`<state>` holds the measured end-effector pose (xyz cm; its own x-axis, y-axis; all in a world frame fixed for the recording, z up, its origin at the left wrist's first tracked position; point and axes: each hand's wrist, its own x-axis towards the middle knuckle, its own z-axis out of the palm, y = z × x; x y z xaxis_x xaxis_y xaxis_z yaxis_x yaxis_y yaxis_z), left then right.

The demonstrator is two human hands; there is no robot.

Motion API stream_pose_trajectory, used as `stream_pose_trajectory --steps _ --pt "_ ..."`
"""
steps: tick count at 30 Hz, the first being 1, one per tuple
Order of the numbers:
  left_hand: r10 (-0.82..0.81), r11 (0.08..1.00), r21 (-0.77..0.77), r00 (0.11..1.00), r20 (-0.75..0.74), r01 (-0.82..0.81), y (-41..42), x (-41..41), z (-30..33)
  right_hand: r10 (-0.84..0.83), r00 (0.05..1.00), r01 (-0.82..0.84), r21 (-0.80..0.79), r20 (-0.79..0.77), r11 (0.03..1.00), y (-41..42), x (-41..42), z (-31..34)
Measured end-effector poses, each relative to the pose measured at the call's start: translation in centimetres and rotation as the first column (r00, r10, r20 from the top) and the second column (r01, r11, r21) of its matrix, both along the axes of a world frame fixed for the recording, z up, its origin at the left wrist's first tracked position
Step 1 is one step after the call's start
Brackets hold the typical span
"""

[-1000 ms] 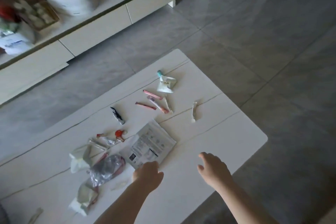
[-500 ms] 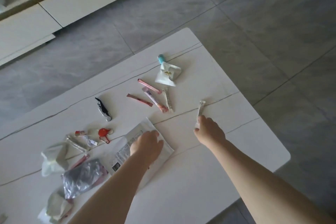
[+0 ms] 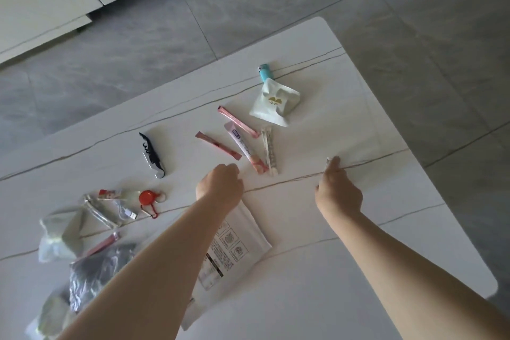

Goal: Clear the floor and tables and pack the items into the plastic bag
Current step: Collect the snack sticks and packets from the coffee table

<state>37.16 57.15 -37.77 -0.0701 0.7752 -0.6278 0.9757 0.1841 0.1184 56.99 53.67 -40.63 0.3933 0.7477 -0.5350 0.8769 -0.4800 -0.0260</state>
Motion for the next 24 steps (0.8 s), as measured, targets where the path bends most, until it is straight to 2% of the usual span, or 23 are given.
stream_pose_trajectory --steps 2,6,12,20,24 --pt "0.011 0.999 0.035 1.0 -0.018 -0.01 0.9 -0.3 0.1 -0.021 0.999 0.022 0.039 -0.043 0.999 0.7 -0.4 0.4" --pt "0.006 0.993 0.118 1.0 -0.012 -0.005 2.3 -0.8 0.0 0.06 0.987 -0.043 0.108 -0.152 0.993 2.5 -2.1 1.7" --pt "-0.101 0.967 0.228 0.993 -0.067 0.113 3.4 -1.5 -0.8 0.115 0.959 -0.068 0.182 -0.26 0.981 4.7 -5.4 1.2" --pt "-0.115 0.961 0.239 0.987 -0.109 0.138 4.4 -1.9 -2.4 0.065 0.968 -0.014 0.206 -0.244 0.978 6.4 -7.9 -1.2" --pt "-0.225 0.933 0.24 0.955 -0.194 0.269 4.3 -2.1 -2.5 0.064 0.968 -0.013 0.206 -0.243 0.978 6.0 -7.7 -1.2"
